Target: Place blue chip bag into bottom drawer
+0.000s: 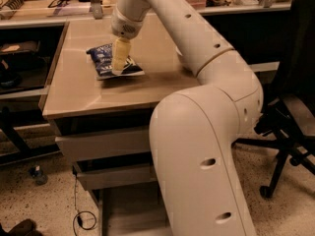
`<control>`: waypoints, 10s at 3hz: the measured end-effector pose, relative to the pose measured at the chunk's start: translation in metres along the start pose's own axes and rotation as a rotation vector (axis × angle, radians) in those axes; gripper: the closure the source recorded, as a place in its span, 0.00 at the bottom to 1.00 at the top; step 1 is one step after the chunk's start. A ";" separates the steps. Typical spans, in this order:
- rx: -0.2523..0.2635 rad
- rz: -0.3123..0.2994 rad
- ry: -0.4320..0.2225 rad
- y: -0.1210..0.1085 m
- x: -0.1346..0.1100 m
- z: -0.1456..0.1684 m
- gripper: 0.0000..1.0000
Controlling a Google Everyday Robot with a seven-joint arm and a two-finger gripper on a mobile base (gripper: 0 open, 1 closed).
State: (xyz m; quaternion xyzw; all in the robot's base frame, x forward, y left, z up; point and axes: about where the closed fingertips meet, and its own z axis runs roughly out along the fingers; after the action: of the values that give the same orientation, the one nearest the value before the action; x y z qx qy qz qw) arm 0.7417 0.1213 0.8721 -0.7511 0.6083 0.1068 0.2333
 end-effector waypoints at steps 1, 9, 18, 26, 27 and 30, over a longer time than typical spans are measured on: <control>-0.036 0.001 -0.028 0.004 -0.005 0.021 0.00; -0.097 0.007 -0.058 0.014 -0.002 0.054 1.00; -0.137 0.348 0.082 0.282 -0.013 -0.029 1.00; -0.355 0.815 -0.099 0.412 0.192 0.238 1.00; -0.356 0.815 -0.099 0.412 0.192 0.239 1.00; -0.497 0.884 -0.322 0.420 0.216 0.383 1.00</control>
Offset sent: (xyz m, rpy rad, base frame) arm -0.0157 0.0245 -0.0514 0.0412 0.1202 0.0562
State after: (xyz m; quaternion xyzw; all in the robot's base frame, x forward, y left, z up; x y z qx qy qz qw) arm 0.4355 0.0555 0.3507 -0.4297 0.7797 0.4499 0.0716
